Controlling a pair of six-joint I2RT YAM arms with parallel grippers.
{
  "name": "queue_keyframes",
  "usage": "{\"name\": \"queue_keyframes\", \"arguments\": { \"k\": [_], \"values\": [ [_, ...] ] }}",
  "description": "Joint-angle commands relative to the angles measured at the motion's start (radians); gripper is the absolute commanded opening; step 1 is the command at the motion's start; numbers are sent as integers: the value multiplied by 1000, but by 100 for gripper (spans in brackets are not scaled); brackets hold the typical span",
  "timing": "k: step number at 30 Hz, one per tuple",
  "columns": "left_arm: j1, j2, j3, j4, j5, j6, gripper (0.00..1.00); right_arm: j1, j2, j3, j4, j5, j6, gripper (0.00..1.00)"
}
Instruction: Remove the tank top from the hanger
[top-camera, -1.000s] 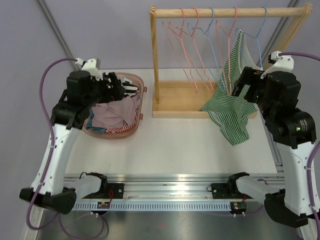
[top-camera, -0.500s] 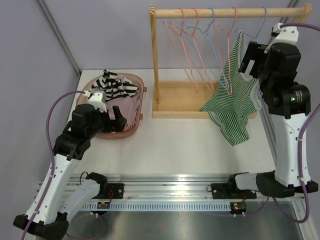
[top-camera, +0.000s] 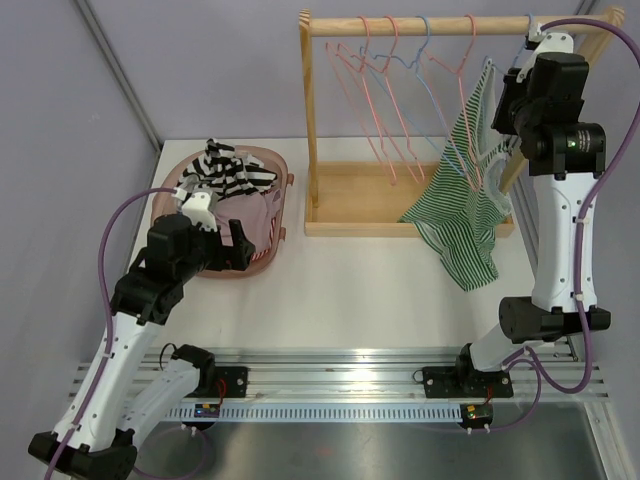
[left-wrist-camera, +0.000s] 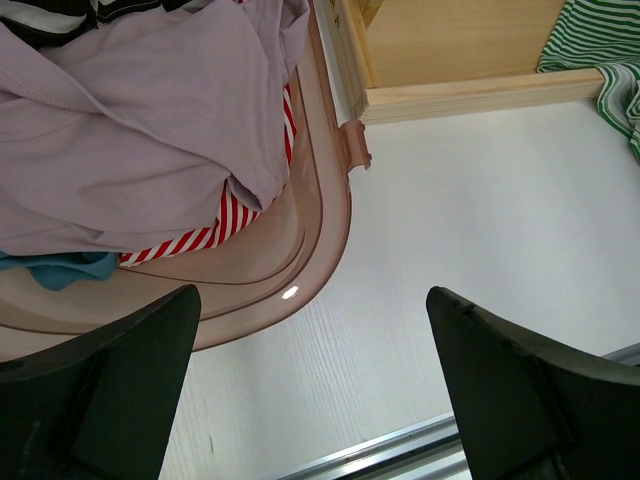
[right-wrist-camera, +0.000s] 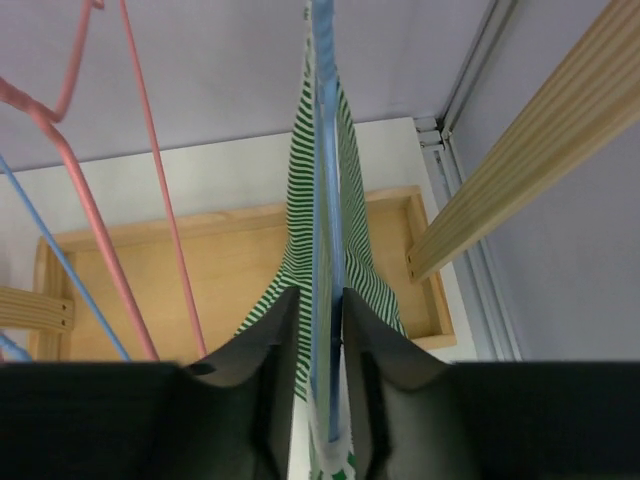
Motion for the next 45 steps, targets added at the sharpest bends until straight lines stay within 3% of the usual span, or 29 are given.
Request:
{"name": "queue_keyframes", "arguments": {
  "k": [1, 10, 35, 45],
  "values": [
    [-5, -2, -2, 53, 42, 17, 99, -3, -12, 55, -4, -65, -37, 28],
    [-5, -12, -12, 58, 39, 19, 99, -3, -19, 50, -6, -88, -30, 0],
    [-5, -16, -15, 65, 30, 15, 99, -3, -160, 83, 62, -126, 28, 0],
    [-5, -27, -10, 65, 33, 17, 99, -3, -181, -22, 177, -125, 17, 0]
  ]
}}
